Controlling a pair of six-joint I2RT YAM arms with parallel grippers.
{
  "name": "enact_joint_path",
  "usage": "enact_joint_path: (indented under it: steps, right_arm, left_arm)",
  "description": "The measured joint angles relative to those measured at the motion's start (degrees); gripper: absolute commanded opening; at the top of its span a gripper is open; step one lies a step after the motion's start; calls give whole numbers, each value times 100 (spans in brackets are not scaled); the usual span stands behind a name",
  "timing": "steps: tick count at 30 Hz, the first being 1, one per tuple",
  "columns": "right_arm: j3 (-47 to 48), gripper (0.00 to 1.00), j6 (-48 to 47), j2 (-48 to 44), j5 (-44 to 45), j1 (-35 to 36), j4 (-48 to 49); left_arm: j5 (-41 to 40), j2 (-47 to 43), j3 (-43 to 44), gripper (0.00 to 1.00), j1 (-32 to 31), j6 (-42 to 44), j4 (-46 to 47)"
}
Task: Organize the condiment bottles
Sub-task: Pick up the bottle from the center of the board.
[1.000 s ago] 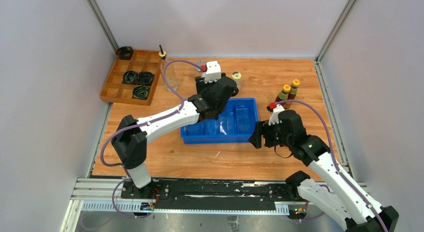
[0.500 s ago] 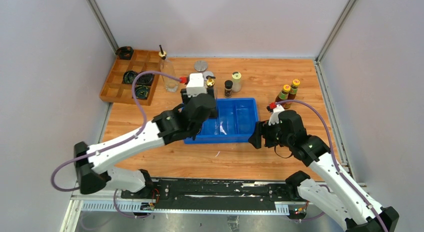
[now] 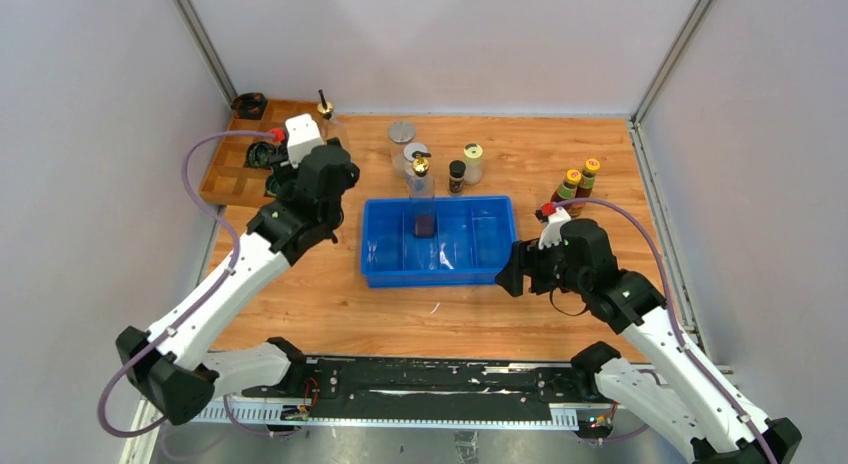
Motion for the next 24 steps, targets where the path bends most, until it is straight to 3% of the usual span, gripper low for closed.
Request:
enact_joint_path:
  steps: [8, 12, 24]
  right_arm:
    - [299, 80, -9, 20, -2, 37, -116]
    - [455, 80, -63, 57, 4, 37, -245]
    - [544, 80, -326, 608, 50, 37, -343]
  left_arm:
    - [667, 1550, 673, 75, 1084, 1067, 1163]
    - [758, 2232, 890, 75, 1305, 1513, 1578]
    - [1530, 3340, 1432, 75, 2092, 2085, 2500]
